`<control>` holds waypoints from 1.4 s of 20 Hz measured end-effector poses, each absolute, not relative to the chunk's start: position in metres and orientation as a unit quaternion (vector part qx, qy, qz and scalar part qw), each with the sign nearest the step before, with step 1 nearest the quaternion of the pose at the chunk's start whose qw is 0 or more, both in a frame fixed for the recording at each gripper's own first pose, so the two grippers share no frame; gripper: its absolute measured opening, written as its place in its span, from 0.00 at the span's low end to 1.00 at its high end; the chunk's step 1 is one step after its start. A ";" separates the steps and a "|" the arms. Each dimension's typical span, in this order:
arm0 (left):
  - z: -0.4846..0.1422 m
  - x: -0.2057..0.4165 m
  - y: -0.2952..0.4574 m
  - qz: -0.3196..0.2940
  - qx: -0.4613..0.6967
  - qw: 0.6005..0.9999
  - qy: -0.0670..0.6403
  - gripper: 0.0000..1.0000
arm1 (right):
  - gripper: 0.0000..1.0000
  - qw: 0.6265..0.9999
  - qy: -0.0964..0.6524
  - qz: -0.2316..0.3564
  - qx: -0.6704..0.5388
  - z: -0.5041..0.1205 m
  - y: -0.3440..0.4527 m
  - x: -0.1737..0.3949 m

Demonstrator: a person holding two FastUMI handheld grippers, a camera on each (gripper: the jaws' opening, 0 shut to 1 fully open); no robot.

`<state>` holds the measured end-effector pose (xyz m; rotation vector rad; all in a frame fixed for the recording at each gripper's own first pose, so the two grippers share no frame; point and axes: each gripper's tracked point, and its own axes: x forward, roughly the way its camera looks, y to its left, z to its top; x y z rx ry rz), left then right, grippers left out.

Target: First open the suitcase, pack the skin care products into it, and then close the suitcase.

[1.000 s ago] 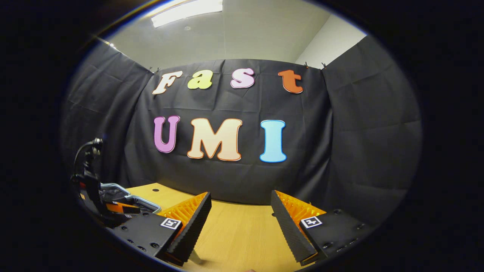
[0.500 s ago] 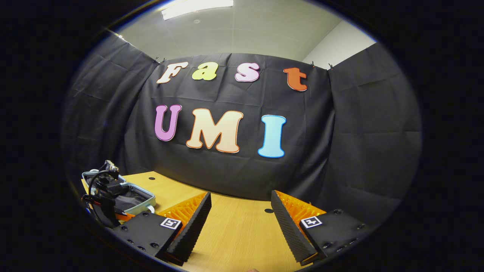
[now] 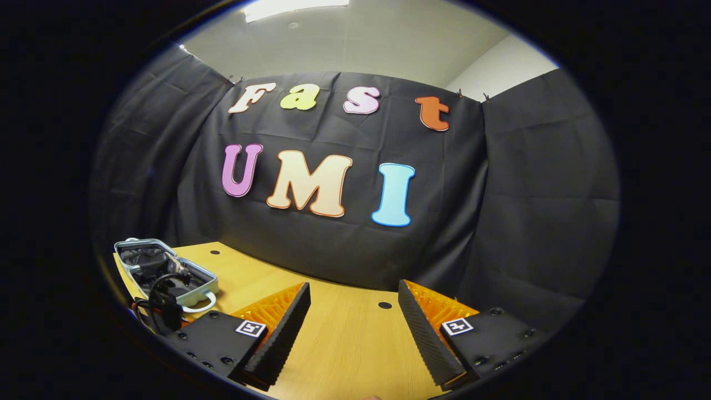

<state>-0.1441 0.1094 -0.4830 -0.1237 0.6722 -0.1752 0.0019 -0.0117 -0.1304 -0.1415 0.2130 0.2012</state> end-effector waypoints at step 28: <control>-0.337 -0.177 0.226 0.032 -0.040 0.949 0.310 0.18 | 0.99 0.916 0.296 0.270 -0.031 -0.376 0.132 -0.081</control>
